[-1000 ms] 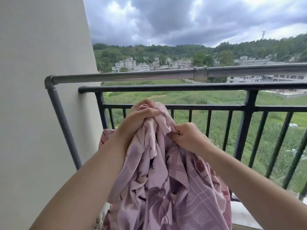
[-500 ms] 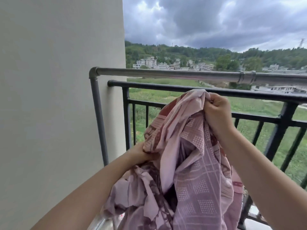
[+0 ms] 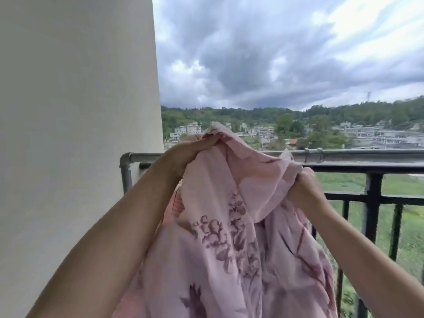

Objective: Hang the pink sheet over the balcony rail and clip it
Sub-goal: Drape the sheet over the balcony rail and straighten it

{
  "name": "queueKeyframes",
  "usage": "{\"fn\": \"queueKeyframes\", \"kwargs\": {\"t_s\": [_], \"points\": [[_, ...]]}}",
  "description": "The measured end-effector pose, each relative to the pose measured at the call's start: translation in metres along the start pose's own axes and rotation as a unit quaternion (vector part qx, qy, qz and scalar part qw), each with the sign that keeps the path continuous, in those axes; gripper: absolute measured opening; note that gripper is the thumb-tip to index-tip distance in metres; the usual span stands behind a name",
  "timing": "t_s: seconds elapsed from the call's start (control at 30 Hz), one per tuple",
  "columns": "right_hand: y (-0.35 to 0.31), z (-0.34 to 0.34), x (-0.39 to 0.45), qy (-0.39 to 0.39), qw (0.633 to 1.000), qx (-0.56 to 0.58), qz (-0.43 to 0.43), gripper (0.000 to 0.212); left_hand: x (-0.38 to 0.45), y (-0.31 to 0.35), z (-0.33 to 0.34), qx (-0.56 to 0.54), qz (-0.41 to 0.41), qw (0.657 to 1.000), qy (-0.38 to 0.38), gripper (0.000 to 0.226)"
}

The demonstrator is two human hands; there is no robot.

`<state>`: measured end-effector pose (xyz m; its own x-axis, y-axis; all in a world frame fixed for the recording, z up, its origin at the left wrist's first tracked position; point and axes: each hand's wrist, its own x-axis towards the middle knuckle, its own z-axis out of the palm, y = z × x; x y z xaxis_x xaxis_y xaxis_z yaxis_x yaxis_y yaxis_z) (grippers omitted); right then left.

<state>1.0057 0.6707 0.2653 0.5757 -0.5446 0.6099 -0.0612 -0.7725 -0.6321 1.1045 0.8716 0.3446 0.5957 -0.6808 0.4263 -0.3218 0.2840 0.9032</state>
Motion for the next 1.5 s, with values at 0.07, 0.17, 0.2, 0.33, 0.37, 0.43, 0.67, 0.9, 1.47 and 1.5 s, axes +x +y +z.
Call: {"fn": "queueKeyframes", "kwargs": {"t_s": [0.07, 0.17, 0.2, 0.33, 0.37, 0.43, 0.67, 0.9, 1.47, 1.5], "points": [[-0.001, -0.004, 0.004, -0.038, 0.997, 0.062, 0.0, 0.018, 0.009, 0.007, 0.004, -0.032, 0.019, 0.999, 0.005, 0.048], [-0.025, -0.038, -0.001, -0.124, 0.925, 0.359, -0.007, 0.032, 0.02, 0.01, 0.009, 0.006, 0.034, 0.996, 0.079, 0.033], [-0.037, -0.047, -0.005, -0.167, 0.893, 0.418, -0.027, 0.039, 0.024, 0.008, 0.009, 0.02, 0.036, 0.994, 0.1, 0.03], [-0.082, -0.03, 0.0, -0.228, 0.948, 0.187, -0.116, 0.034, 0.03, 0.002, 0.027, 0.119, 0.058, 0.991, -0.01, 0.024], [-0.093, -0.025, 0.001, -0.21, 0.963, 0.121, -0.115, 0.01, 0.028, 0.002, 0.032, 0.15, 0.069, 0.986, -0.023, 0.023], [-0.091, -0.018, 0.012, -0.176, 0.975, 0.065, -0.118, 0.031, 0.023, 0.005, 0.03, 0.148, 0.093, 0.984, 0.033, 0.022], [-0.084, -0.033, 0.024, -0.084, 0.988, 0.09, -0.092, 0.03, -0.048, -0.014, -0.005, 0.289, -0.069, 0.953, -0.06, 0.072], [-0.104, -0.037, 0.028, -0.064, 0.987, 0.037, -0.145, 0.03, -0.073, -0.051, 0.029, 0.464, 0.019, 0.879, 0.106, 0.018], [-0.061, -0.083, 0.034, -0.166, 0.973, 0.15, -0.057, 0.013, -0.043, 0.017, 0.002, 0.489, 0.167, 0.84, 0.166, 0.017], [-0.056, -0.081, 0.031, -0.138, 0.971, 0.188, -0.045, 0.015, -0.049, 0.016, 0.003, 0.475, 0.162, 0.861, 0.078, 0.017]]}}
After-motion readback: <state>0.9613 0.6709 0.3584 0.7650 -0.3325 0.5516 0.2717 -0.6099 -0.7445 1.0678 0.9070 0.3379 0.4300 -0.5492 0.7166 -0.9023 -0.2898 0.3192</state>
